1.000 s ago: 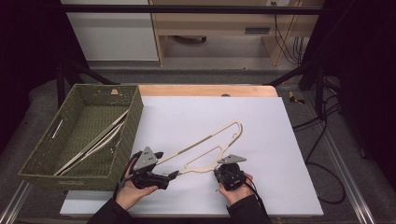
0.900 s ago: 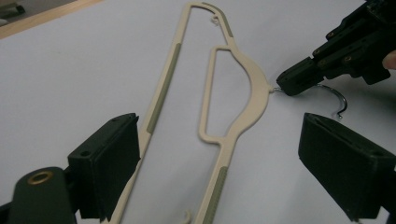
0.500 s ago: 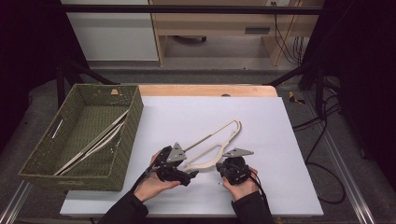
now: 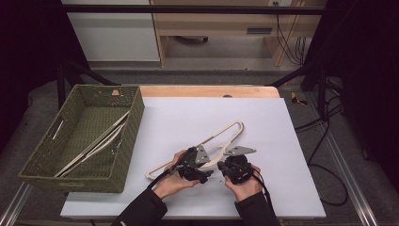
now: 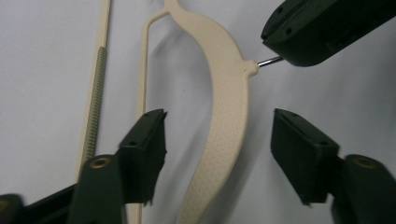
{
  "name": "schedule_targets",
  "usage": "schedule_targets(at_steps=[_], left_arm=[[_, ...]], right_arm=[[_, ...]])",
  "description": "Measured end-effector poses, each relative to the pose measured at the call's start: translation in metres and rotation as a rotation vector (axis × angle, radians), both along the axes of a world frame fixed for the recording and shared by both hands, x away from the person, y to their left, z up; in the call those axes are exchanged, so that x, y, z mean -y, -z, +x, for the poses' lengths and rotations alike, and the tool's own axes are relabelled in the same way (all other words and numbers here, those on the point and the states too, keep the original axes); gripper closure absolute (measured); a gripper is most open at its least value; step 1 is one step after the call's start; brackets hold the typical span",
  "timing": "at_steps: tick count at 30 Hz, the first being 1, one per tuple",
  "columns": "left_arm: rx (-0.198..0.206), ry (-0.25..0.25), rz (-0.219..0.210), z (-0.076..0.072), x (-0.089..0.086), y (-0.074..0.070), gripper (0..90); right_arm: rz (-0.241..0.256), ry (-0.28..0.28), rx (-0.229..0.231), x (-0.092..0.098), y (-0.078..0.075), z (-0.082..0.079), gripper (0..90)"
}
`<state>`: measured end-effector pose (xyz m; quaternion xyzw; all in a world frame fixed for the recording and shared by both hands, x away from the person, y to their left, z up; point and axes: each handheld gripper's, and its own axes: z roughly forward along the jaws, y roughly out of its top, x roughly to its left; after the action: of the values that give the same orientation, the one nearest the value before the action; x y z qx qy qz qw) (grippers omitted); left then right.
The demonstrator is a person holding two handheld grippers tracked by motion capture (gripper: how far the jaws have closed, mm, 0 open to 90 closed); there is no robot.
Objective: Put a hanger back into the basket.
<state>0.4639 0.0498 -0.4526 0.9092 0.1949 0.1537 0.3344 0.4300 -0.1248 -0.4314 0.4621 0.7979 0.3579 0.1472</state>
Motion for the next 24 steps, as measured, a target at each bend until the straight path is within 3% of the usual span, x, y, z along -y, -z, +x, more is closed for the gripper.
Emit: schedule_targets(at_steps=[2,3,4,5,6,7,8,11,14,18,20,21,24], left_arm=[[0.013,0.004,0.038,0.001,0.002,0.003,41.6],[0.008,0.007,0.048,0.001,0.003,0.004,50.9],[0.008,0.005,0.055,0.001,0.004,0.006,50.9],[0.005,0.006,0.064,0.001,0.005,0.007,58.9],[0.006,0.008,0.071,0.001,0.005,0.008,58.9],[0.014,0.005,0.080,0.001,0.006,0.008,65.9],[0.026,-0.003,0.076,0.001,0.005,0.009,65.9],[0.013,0.014,0.073,0.002,0.003,0.007,68.2],[0.035,0.028,0.085,0.000,0.002,0.004,69.7],[0.050,0.042,0.085,-0.002,-0.001,0.001,71.3],[0.053,0.043,0.081,-0.003,-0.003,-0.002,72.0],[0.054,0.043,0.077,-0.003,-0.004,-0.003,72.7],[0.054,0.043,0.065,-0.003,-0.007,-0.007,73.4]], right_arm=[[-0.001,0.002,-0.003,0.000,-0.001,0.000,89.5],[-0.002,-0.001,0.001,0.000,-0.002,0.000,89.5],[-0.002,-0.001,0.001,0.000,-0.002,0.000,89.5],[-0.004,-0.007,0.002,0.000,-0.002,-0.001,89.5],[-0.004,-0.007,0.002,0.000,-0.002,-0.001,89.5],[-0.005,-0.005,-0.002,-0.001,-0.003,-0.001,89.5],[-0.005,-0.005,-0.002,-0.001,-0.003,-0.001,89.5],[0.001,-0.006,-0.002,-0.001,-0.003,-0.001,89.3],[0.029,-0.022,0.007,0.001,-0.005,-0.001,88.6],[0.108,-0.049,0.044,0.011,-0.014,-0.004,73.6],[0.132,-0.061,0.094,0.020,-0.022,-0.005,64.4],[0.168,-0.058,0.135,0.030,-0.029,-0.006,58.5],[0.191,-0.054,0.173,0.041,-0.034,-0.006,52.2]])
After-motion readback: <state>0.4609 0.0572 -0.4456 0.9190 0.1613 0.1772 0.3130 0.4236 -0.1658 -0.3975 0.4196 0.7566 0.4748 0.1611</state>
